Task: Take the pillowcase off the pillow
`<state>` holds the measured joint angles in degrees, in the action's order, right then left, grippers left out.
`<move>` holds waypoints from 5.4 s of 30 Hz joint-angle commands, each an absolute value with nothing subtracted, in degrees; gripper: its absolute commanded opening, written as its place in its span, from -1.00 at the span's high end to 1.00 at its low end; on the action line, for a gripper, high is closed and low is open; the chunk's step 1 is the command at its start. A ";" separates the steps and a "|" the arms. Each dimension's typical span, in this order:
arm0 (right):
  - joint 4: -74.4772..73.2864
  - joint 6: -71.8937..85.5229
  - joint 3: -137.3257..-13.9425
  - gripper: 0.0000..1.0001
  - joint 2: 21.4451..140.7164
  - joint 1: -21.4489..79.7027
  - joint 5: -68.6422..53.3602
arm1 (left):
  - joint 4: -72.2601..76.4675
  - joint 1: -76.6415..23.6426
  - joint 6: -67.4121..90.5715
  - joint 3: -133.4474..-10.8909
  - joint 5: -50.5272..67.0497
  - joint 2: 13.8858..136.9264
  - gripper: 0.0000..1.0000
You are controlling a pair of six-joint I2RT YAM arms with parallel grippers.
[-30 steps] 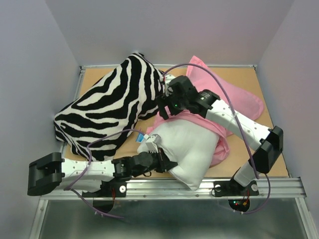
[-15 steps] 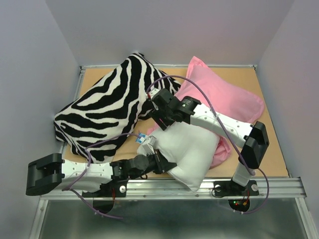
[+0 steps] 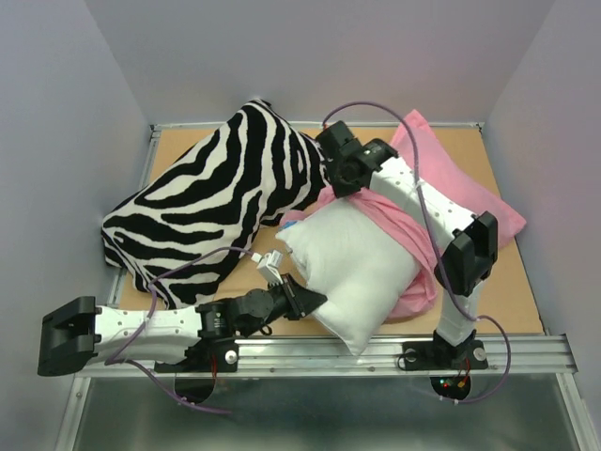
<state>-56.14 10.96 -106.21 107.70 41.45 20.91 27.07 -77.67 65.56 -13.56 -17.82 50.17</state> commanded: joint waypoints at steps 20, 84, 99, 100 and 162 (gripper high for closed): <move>-47.55 24.17 -115.66 0.99 105.83 9.32 25.50 | -23.49 -83.50 53.63 -47.52 -38.55 36.65 1.00; -33.57 41.22 -56.43 0.91 56.61 47.37 29.79 | -17.23 -7.92 28.03 -108.36 3.77 80.06 1.00; -30.59 34.73 -45.97 0.99 58.19 21.13 20.49 | -21.53 2.02 30.24 -125.86 12.22 86.04 1.00; -30.59 33.32 -46.40 0.99 57.23 19.70 18.04 | -21.62 2.02 30.41 -125.25 12.22 85.87 1.00; -13.18 38.67 -61.70 0.99 64.43 45.97 3.69 | 18.44 -32.25 45.08 -43.24 -4.04 57.20 -0.98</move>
<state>-13.74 38.35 -58.06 66.46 45.45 4.78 6.26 -31.81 42.74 -44.51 -3.49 56.31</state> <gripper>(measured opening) 0.043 0.986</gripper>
